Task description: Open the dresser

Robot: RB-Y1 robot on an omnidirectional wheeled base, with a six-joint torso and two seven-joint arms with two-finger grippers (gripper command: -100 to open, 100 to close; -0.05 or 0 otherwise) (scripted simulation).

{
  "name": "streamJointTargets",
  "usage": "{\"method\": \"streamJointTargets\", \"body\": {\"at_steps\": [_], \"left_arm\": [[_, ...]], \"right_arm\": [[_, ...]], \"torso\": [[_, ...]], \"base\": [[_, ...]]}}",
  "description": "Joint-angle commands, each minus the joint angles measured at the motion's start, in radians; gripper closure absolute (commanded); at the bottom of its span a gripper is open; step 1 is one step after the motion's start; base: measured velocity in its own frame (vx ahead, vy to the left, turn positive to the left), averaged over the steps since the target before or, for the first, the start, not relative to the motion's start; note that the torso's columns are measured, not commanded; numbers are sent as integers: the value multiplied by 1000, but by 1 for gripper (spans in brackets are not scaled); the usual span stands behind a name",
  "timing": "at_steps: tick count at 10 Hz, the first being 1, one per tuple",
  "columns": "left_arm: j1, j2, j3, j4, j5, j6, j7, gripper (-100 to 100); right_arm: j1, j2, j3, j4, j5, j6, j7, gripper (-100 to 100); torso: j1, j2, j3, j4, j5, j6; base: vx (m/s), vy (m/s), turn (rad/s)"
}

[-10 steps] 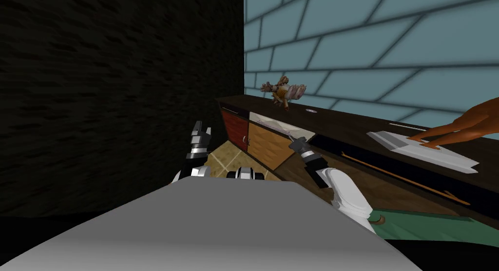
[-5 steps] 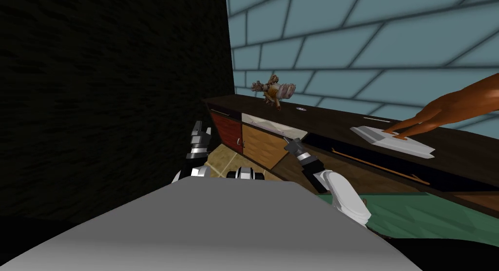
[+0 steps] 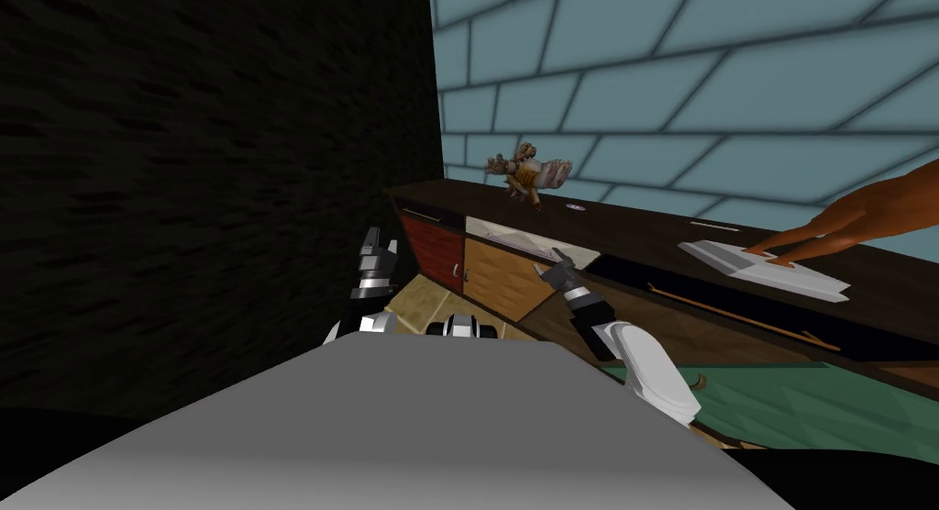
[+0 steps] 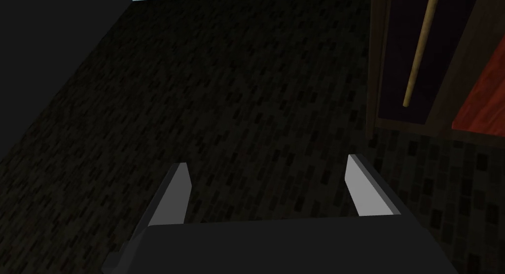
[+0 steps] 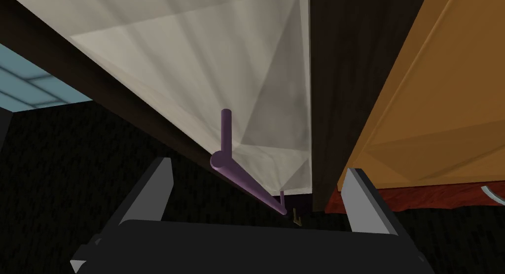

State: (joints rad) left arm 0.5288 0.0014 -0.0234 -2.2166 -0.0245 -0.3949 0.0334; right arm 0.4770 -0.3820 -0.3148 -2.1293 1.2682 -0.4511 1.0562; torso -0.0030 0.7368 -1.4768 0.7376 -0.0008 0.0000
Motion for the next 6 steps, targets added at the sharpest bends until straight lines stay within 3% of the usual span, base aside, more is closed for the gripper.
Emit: {"method": "streamJointTargets", "body": {"at_steps": [1,6], "left_arm": [[0,0,0,0,0,0,0,0],[0,0,0,0,0,0,0,0]], "right_arm": [[-2,11,-27,7,8,38,7,-100],[-9,41,-76,29,25,118,27,-100]], "torso": [[3,0,0,0,0,0],[3,1,1,0,1,0]], "base": [[94,198,-64],[71,216,-67]]}}
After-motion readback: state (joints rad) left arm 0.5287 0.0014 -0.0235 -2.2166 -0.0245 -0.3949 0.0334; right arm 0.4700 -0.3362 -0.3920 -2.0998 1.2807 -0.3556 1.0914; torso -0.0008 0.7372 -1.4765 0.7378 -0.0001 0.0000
